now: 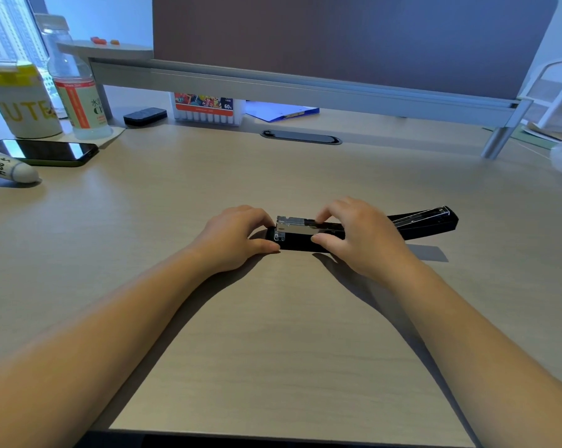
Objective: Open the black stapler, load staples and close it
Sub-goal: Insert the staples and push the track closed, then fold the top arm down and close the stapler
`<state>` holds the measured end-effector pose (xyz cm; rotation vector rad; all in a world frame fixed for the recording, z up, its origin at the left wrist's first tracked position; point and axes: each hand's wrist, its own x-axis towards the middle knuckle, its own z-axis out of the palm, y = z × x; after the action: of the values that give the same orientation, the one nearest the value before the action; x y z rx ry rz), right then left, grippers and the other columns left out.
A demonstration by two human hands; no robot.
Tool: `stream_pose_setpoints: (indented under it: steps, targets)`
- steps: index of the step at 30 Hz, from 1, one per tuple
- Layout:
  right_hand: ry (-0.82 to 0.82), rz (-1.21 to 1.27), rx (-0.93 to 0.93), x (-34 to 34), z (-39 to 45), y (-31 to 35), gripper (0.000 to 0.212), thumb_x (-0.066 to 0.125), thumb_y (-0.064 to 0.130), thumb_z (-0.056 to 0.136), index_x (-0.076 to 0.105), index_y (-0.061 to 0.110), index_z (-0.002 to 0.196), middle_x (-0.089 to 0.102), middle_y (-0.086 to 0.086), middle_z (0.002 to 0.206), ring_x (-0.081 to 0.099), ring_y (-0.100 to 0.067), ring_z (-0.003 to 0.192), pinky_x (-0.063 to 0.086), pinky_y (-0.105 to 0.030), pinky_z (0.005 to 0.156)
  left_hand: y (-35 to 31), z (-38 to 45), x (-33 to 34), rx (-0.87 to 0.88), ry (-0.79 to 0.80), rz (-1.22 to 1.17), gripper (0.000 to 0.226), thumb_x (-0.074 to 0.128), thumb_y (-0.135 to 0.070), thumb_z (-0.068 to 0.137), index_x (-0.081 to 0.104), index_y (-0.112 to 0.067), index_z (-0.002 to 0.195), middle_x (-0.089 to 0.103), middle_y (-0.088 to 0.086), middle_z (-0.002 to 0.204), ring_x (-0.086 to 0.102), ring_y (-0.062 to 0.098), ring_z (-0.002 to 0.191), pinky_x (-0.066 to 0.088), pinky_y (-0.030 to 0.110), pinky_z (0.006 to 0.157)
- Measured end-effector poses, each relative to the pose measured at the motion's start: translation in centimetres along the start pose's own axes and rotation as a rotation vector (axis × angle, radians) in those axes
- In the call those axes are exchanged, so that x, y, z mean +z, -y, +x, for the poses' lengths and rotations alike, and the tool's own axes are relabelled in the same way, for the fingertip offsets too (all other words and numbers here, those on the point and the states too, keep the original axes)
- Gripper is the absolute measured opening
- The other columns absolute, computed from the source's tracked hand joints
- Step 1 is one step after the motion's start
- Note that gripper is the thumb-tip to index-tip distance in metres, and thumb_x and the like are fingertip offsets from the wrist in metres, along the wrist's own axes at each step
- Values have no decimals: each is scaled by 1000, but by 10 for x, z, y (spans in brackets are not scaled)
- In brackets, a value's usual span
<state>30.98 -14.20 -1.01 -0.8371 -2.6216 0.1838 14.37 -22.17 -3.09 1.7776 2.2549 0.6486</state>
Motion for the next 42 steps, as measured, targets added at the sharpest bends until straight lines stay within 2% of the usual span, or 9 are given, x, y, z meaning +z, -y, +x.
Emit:
stream_pose_setpoints:
  steps: [6, 13, 18, 21, 25, 28, 32, 38, 42]
  targets:
    - [27, -259, 124, -18, -6, -17, 43, 61, 38, 76, 48, 16, 110, 61, -5, 112, 49, -27, 105, 33, -38, 87, 7, 4, -6, -44, -17, -9, 38, 59, -31, 79, 55, -17, 114, 57, 9, 122, 46, 26, 114, 40, 43, 98]
    - [25, -374, 285, -35, -14, -35, 33, 62, 40, 69, 55, 20, 94, 64, -5, 97, 51, -28, 96, 35, -38, 82, 11, 4, -9, -96, -28, -35, 38, 59, -28, 80, 54, -15, 116, 55, 12, 123, 44, 27, 116, 36, 37, 94]
    - [-39, 92, 313, -46, -23, -50, 44, 74, 18, 65, 55, 16, 105, 59, -7, 100, 53, -26, 93, 39, -29, 72, 10, 2, -10, -103, -34, -66, 37, 59, -25, 80, 55, -14, 115, 56, 12, 123, 45, 27, 115, 36, 38, 95]
    - [-143, 383, 281, -44, -25, -54, 52, 76, 6, 62, 52, 14, 108, 51, 1, 85, 50, -13, 77, 38, -6, 63, 10, 3, -8, -107, -40, -68, 37, 60, -25, 80, 55, -15, 115, 56, 12, 122, 46, 27, 114, 37, 39, 96]
    - [-306, 588, 301, -36, -23, -57, 67, 77, -1, 59, 45, 16, 115, 46, 10, 80, 50, -9, 77, 41, -19, 72, 9, 4, -8, -111, -45, -58, 37, 59, -27, 80, 55, -16, 115, 56, 11, 122, 46, 27, 114, 38, 40, 96]
    - [-395, 717, 291, -35, -16, -54, 64, 76, -4, 58, 45, 22, 108, 47, 8, 81, 50, -13, 81, 46, -13, 70, 10, 5, -7, -103, -43, -40, 38, 60, -29, 79, 56, -18, 115, 57, 11, 123, 47, 27, 114, 41, 43, 97]
    - [-378, 920, 261, -34, 1, -39, 55, 70, -13, 60, 45, 18, 98, 53, 6, 84, 55, -11, 77, 51, -12, 65, 9, 7, -6, -115, -43, -6, 38, 59, -31, 80, 55, -20, 116, 57, 10, 124, 46, 28, 116, 41, 47, 98]
    - [-300, 884, 131, -19, 19, -4, 48, 65, -12, 66, 52, 20, 99, 57, -1, 97, 55, -17, 86, 50, -10, 69, 9, 9, -4, -113, -43, -4, 39, 59, -34, 79, 55, -23, 116, 57, 8, 124, 46, 27, 116, 39, 48, 98]
    - [-233, 658, 75, -6, 23, 10, 43, 64, -3, 72, 57, 13, 111, 58, 1, 100, 54, -18, 94, 47, -31, 88, 11, 8, -3, -106, -45, -20, 38, 59, -35, 78, 56, -24, 114, 57, 6, 123, 46, 26, 115, 40, 45, 97]
